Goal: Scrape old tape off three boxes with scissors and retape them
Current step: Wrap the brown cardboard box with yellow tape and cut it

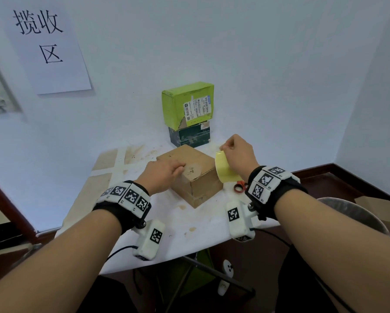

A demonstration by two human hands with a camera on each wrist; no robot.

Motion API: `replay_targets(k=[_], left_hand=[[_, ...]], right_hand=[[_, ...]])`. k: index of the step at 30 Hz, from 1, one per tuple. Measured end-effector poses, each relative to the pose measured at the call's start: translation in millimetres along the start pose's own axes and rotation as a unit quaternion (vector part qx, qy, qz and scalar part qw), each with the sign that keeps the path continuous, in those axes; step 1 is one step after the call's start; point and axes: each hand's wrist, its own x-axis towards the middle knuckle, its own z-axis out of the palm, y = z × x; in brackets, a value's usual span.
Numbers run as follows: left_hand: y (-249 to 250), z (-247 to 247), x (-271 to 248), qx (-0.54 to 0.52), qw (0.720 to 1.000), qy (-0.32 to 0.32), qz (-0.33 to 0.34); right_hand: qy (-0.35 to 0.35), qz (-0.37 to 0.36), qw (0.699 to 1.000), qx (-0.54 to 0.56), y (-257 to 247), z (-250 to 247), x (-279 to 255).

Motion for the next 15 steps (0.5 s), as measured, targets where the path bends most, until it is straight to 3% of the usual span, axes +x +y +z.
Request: replay_targets(k=[3, 5, 8, 11, 15], left_hand=[[2, -11, 4, -0.044, 0.998, 0.018, -0.05], [11, -26, 6, -0.132, 0.988, 0.049, -0.056], [30, -52, 8, -0.343, 0.934, 0.099, -0.018], [46, -72, 10, -0.489, 0.87, 0.06, 0.021], [49, -85, 9, -0.512, 0.857, 0.029, 0.047]], right_hand=[[-0.002, -0.014, 1.0, 0.026, -8, -18, 3], [-0.024, -0.031, 0.999, 0.029, -17, -24, 3], [-0.064, -0.051, 0.996, 0.032, -34, -28, 0], [-0.08, -0.073, 0.993, 0.05, -50, -29, -2], [-0.076, -0.086, 0.993, 0.04, -67, -27, -4]])
